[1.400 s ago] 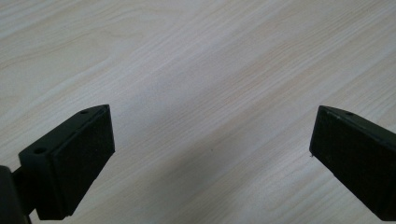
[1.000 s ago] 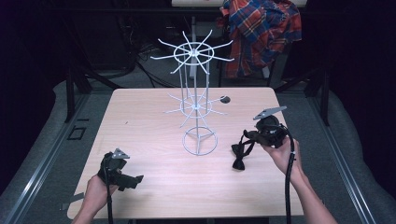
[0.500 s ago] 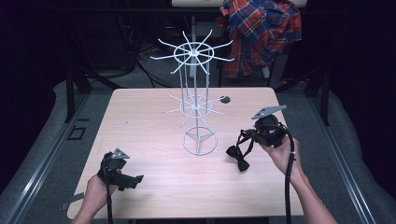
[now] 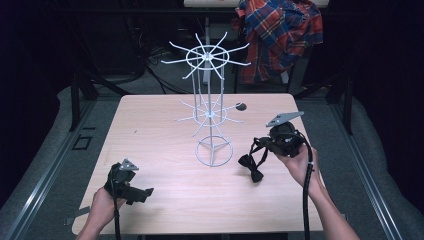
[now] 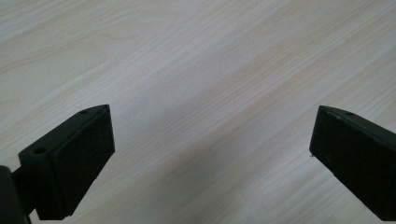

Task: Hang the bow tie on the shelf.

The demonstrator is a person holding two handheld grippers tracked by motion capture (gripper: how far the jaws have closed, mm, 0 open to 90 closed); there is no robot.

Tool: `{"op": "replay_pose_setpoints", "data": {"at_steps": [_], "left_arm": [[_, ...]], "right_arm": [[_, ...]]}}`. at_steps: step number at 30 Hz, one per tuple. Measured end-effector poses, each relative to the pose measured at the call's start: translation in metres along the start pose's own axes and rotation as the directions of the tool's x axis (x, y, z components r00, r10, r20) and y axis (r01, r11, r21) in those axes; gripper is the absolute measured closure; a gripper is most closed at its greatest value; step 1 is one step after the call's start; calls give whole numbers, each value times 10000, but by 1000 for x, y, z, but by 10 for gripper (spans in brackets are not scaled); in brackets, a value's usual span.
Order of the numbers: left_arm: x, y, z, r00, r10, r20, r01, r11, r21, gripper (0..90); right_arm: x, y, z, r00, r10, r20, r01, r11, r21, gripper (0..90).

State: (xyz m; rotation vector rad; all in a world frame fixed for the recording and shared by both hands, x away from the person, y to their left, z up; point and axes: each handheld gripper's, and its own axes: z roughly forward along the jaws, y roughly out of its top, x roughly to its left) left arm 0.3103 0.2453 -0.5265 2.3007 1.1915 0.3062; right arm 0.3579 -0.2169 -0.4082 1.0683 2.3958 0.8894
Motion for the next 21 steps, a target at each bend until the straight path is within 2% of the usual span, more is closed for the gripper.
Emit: {"op": "replay_pose_setpoints", "data": {"at_steps": [13,21], "left_arm": [[0,0,-1,10000,24,68,-23,9999,-112,0],[-1,0,-1,9999,25,123,-24,9999,-143,0]], "right_arm": [[5,8,-4,10000,-14,-24,13,9996,-289,900],[11,14,-4,9998,-201,-71,198,9990,-408,900]]}}
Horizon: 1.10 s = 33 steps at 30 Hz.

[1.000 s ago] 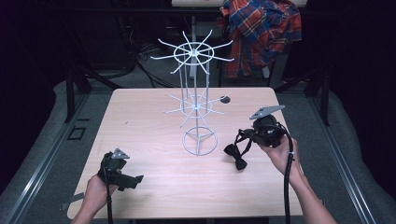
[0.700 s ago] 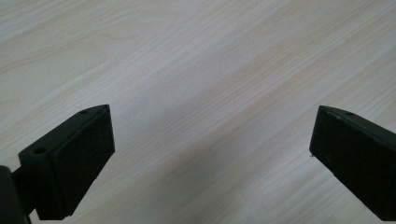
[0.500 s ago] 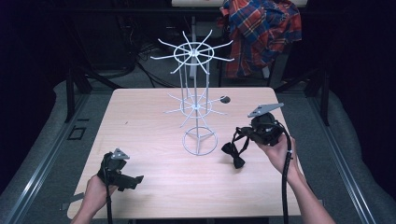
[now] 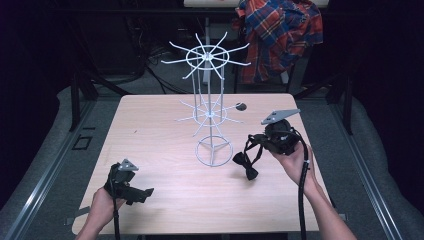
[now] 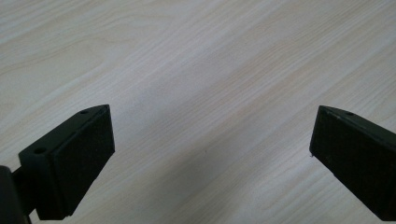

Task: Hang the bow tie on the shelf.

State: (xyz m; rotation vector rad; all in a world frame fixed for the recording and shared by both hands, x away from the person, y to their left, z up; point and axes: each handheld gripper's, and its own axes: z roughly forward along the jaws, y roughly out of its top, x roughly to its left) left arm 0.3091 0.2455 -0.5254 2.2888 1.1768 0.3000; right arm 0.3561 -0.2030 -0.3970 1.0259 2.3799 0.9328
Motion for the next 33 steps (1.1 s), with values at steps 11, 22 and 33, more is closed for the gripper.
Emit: {"op": "replay_pose_setpoints", "data": {"at_steps": [11,22,33], "left_arm": [[0,0,0,10000,38,7,-38,10000,16,0],[0,0,0,10000,9,-38,-9,10000,34,0],[0,1,1,10000,13,-38,-13,10000,75,0]], "right_arm": [[1,4,-3,9999,-101,57,102,9999,-110,900],[4,12,-10,9998,-158,130,163,9991,-379,900],[4,18,-16,9995,-243,219,255,9979,-597,900]]}}
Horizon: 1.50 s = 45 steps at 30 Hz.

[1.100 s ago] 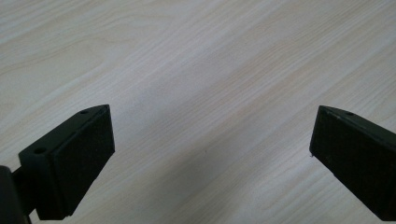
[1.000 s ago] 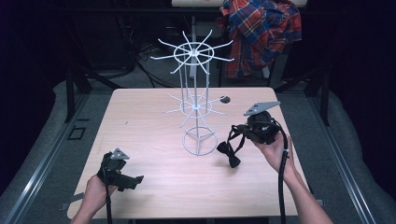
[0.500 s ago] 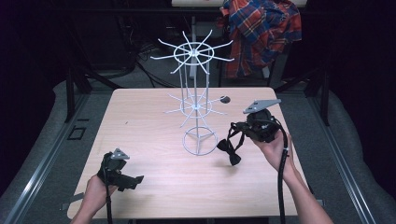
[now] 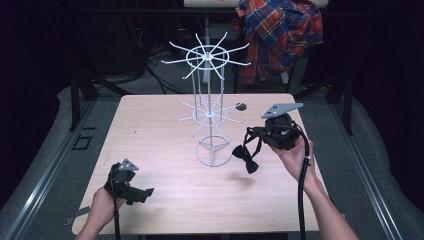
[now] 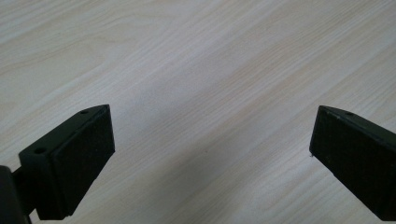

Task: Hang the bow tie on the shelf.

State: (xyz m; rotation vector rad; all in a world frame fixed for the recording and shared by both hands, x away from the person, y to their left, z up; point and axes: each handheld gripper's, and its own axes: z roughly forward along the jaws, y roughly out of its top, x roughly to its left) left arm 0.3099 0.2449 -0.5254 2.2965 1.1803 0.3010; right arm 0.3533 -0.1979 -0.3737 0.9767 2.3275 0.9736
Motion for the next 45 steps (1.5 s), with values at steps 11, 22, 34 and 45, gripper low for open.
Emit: {"op": "replay_pose_setpoints", "data": {"at_steps": [11,22,34,45], "left_arm": [[0,0,1,10000,-5,14,5,10000,33,1],[1,0,1,10000,-25,13,25,10000,42,1],[1,-1,1,10000,-64,25,64,10000,38,1],[1,-1,1,10000,-51,42,50,10000,43,1]], "right_arm": [[-1,5,-1,10000,-55,-9,55,9999,-116,900],[0,13,1,9999,-87,-101,83,9994,-325,900],[-4,22,12,9995,-183,-257,169,9985,-512,900],[-13,26,22,9996,-126,-262,112,9984,-548,900]]}}
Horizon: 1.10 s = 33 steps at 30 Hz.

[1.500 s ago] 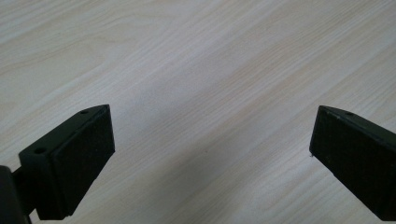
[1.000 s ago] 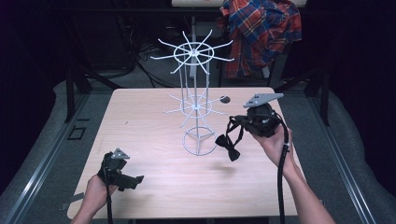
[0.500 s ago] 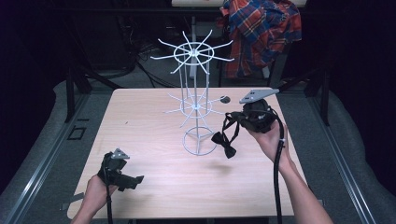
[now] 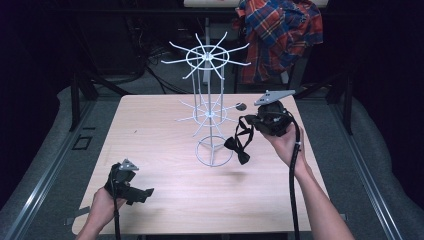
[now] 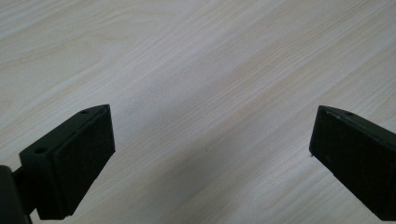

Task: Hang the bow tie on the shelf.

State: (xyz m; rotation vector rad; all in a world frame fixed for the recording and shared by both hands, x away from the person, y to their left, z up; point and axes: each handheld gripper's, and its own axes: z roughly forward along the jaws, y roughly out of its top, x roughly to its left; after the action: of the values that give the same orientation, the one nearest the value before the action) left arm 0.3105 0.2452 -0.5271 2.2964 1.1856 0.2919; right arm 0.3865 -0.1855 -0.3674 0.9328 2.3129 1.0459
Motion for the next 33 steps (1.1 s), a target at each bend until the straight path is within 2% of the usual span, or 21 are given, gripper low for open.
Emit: {"op": "replay_pose_setpoints", "data": {"at_steps": [15,26,33], "left_arm": [[0,0,1,10000,3,22,-3,10000,7,2],[0,0,0,10000,39,33,-39,10000,-9,2],[0,0,0,10000,42,43,-42,10000,-23,2]], "right_arm": [[-10,-6,15,9992,359,-168,-358,9994,21,900],[-12,-14,30,9956,756,-559,-756,9971,25,900],[-13,-17,34,9950,861,-507,-856,9963,118,900]]}}
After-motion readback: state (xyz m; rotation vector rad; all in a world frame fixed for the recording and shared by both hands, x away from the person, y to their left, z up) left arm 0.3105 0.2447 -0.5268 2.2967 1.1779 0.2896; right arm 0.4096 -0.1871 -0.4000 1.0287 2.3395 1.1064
